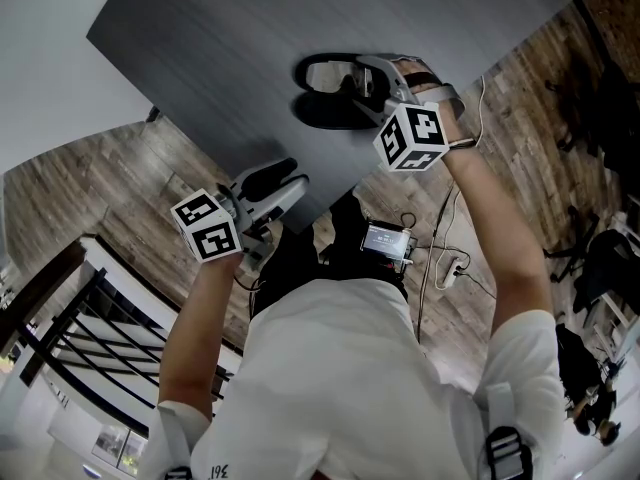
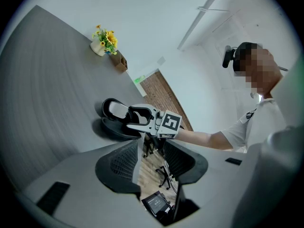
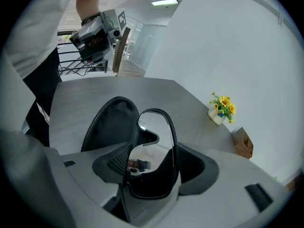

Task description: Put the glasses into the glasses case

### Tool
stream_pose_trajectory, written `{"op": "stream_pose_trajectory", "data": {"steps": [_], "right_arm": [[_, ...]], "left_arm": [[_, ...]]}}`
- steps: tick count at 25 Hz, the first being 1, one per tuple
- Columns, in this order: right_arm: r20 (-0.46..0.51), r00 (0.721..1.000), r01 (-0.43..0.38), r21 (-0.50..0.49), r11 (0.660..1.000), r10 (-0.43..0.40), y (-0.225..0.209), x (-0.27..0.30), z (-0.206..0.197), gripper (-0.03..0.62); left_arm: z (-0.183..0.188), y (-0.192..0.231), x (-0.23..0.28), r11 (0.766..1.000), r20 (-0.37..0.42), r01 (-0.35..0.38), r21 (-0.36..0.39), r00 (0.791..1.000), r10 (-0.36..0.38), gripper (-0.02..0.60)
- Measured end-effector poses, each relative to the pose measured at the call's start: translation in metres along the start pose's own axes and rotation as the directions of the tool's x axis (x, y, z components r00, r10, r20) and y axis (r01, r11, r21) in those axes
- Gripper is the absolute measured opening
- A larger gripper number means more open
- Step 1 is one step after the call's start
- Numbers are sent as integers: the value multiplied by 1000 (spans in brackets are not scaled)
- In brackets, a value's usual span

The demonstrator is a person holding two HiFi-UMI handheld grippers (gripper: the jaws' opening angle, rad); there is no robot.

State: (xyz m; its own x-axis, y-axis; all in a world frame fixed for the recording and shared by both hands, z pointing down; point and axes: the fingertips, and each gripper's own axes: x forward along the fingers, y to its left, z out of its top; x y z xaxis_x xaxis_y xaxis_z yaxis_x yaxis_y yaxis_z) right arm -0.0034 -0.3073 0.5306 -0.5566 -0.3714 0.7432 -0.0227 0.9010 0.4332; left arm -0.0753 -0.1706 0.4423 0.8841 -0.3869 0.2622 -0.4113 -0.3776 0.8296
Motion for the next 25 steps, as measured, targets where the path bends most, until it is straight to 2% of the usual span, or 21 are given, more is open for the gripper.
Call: {"op": "stream_pose_trajectory", "data": {"steps": [13, 21, 25], "right_arm": [[-17, 999, -44, 0, 999, 44, 1, -3, 2, 291], [-45, 998, -49, 7, 999, 49, 1, 0, -2, 288], [-60, 998, -25, -53, 998, 22, -1, 0, 0, 284]], "left_arm": [[12, -4, 12, 1000, -1, 6, 28, 1000, -6, 178], [39, 8, 43, 997, 2, 1, 77, 1000, -1, 178], [48, 12, 50, 995, -6, -11, 97, 1000, 11, 178]]}}
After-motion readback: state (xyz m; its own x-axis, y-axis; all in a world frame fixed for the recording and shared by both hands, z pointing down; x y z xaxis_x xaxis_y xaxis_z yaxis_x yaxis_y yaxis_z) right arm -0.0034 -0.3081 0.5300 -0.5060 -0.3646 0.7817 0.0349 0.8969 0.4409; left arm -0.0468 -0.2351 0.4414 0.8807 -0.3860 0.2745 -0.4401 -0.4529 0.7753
